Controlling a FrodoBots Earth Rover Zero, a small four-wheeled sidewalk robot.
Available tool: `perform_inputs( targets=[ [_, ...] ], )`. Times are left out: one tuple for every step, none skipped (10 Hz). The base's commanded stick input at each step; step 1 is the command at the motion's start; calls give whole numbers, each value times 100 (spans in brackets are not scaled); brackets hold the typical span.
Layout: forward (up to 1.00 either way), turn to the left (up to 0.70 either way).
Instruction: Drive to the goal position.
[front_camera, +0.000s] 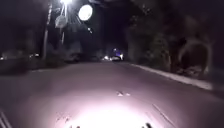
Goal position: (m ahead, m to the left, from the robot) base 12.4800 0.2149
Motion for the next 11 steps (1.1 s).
perform_inputs(
  targets=[
    [70, 0],
    [70, 0],
    [70, 0],
    [70, 0],
    [70, 0],
    [70, 0],
    [70, 0],
    [70, 0],
    [70, 0],
    [70, 0],
    [70, 0]
  ],
)
